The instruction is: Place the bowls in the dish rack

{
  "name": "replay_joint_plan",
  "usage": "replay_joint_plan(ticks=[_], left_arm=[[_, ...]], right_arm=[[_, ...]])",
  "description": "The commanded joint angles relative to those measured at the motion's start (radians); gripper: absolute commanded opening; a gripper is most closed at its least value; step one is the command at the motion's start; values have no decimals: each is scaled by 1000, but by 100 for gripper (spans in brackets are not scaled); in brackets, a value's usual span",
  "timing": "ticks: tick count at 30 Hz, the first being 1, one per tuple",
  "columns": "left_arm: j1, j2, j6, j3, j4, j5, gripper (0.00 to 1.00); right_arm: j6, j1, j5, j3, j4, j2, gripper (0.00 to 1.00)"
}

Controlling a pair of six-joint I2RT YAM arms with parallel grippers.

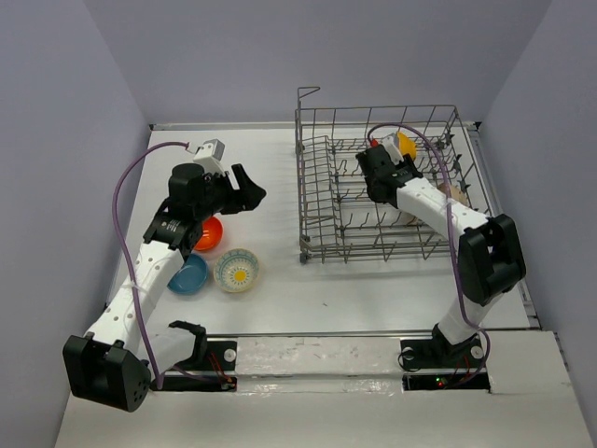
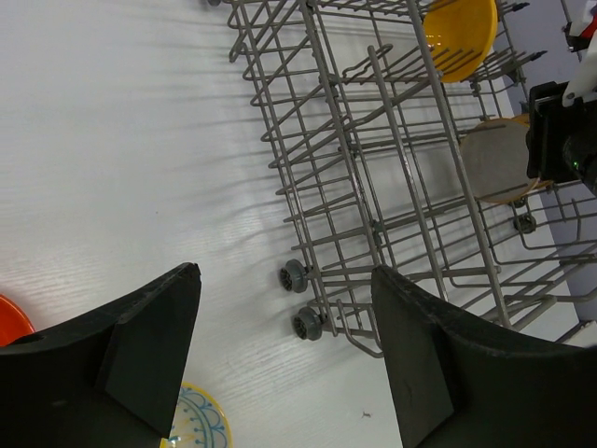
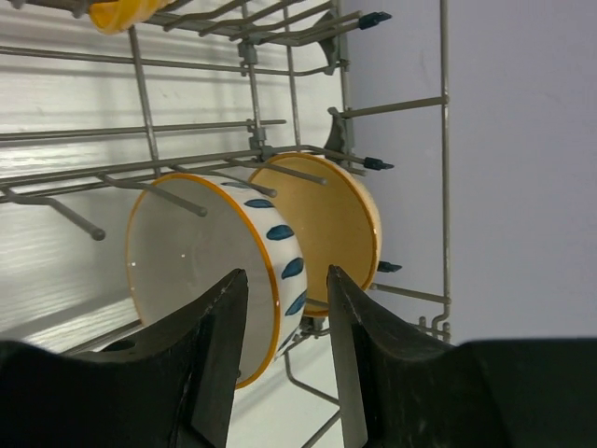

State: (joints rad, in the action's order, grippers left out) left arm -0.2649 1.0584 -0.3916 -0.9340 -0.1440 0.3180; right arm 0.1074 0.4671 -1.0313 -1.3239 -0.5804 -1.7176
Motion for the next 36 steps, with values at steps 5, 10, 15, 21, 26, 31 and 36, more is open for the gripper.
replay_joint_plan(ticks=[5,10,15,21,26,31,36], left_arm=[[29,0,-13,12,26,-62,83],[72,3,-59,52,-3,-209,83],[185,-23,-128,130,-16,-252,83],[246,-83,-216,176,-92,-374,85],[331,-90,-283,192,-189,-431,88],[361,-64,-328,208,-198,-454,88],[380,-2,-336,219,-186,-447,88]], right_arm=[[-236,10,247,-159,-199,58,46],[-363,10,580,-138,-173,249,52],[-491,10,914,38,3,481,53],[-520,10,1063,101,17,639,56],[-514,10,1099,172,30,710,57],[-492,10,1110,207,34,733,58],[-471,10,1100,238,33,753,58]])
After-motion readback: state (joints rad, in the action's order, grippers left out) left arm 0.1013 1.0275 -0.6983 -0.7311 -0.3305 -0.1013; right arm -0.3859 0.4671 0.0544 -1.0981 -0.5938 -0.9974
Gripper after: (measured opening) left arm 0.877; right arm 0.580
